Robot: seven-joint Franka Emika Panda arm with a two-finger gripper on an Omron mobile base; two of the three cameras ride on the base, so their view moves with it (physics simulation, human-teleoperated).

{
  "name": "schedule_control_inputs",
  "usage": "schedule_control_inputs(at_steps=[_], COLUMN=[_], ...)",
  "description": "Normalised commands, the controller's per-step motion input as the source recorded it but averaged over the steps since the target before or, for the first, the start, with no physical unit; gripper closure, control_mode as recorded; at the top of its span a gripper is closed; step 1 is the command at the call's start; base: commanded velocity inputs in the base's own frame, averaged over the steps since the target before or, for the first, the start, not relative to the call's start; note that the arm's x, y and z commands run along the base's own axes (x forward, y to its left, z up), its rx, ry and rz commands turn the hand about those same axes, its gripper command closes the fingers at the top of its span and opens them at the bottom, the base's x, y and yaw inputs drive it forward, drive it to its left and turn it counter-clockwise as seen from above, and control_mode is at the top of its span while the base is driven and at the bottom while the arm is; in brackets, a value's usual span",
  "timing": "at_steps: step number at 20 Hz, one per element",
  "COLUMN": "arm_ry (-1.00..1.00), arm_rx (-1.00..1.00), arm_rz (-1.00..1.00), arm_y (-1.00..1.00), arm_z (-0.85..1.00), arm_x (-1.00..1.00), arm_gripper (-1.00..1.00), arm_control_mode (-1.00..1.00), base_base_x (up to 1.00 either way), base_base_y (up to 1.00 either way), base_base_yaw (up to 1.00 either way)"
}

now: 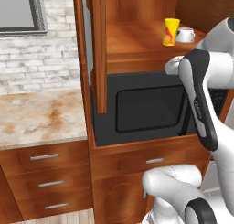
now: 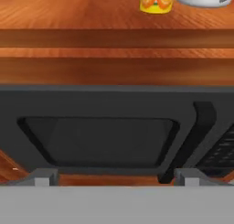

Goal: There is a tray on the dining counter. Grab the cup, mug, and pitcher and place them on the tray. The pitcher may be placed next to the tray if it cannot fit the tray.

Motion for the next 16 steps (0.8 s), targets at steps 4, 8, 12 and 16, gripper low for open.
schedule_control_inputs(at_steps=[4,8,12,16], arm_ry=[-0.13,-0.11,-0.13,-0.13], arm_rx=[0.00,0.03,0.11,0.22], arm_rz=[-0.16,-0.19,-0.20,-0.21], arm_y=[-0.25,-0.20,-0.24,-0.12], arm_z=[0.66,0.58,0.41,0.37], arm_x=[-0.44,-0.28,-0.26,-0.28], arm_gripper=[-1.00,-1.00,-1.00,-1.00], arm_control_mode=[-1.00,-1.00,-1.00,-1.00], base_base_x=[0.00,0.00,0.00,0.00], base_base_y=[0.00,0.00,0.00,0.00], base_base_yaw=[0.00,0.00,0.00,0.00])
